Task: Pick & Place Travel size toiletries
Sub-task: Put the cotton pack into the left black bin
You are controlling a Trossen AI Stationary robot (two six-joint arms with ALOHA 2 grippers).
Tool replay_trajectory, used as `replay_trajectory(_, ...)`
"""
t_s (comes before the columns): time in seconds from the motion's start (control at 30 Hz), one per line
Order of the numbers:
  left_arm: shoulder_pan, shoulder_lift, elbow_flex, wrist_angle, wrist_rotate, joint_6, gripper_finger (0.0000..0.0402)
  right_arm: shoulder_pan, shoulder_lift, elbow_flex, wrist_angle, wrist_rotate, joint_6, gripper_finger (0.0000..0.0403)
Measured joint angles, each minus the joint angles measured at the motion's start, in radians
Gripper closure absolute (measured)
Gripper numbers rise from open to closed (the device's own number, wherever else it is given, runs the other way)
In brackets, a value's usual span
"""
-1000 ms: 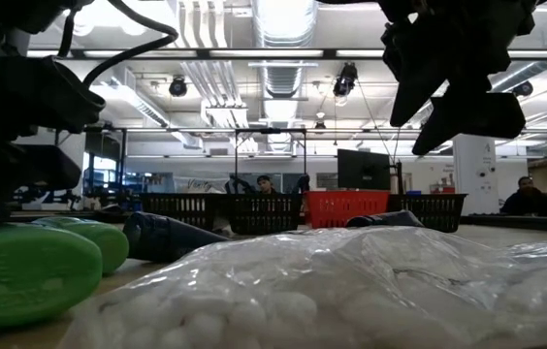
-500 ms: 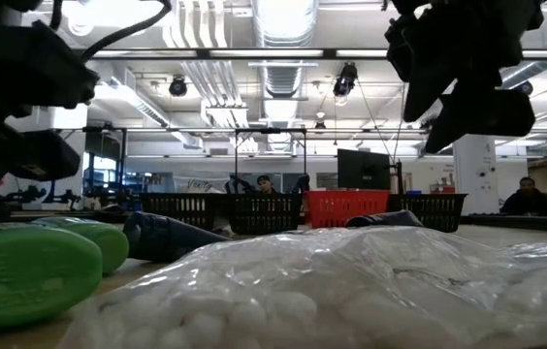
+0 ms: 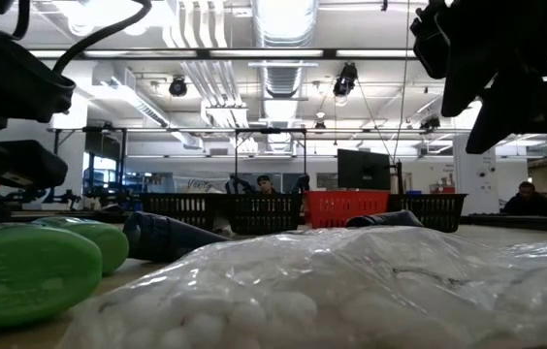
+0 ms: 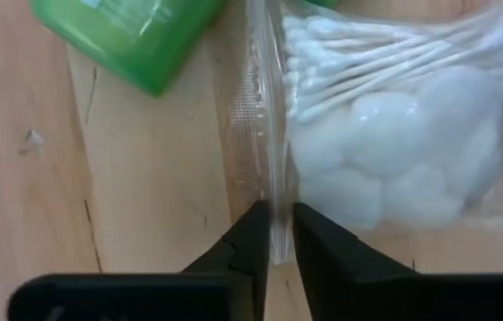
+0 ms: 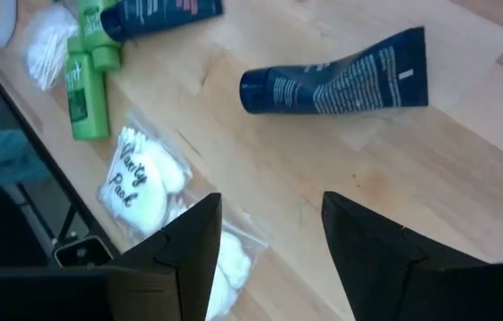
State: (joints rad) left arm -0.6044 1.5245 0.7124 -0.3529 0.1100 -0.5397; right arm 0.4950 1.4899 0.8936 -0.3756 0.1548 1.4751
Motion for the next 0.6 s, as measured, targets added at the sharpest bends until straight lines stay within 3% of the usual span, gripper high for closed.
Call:
replay_trajectory(0.2, -0.004, 0.001, -0.001, 0.028, -0.041, 0.000, 0.0395, 0.018, 0.000, 0.000, 0.000, 0.031, 0.035, 0.0204)
replay_trajectory(0.43, -0.002, -0.035, 0.026, 0.003, -0.057, 0.002, 0.0399, 0.020, 0.000, 0.000, 0.004, 0.032, 0.037, 0.0220)
replay_trajectory(0.6, -0.003, -0.118, 0.068, -0.129, -0.096, 0.002, 0.0400, 0.020, 0.000, 0.000, 0.039, 0.032, 0.027, 0.0227)
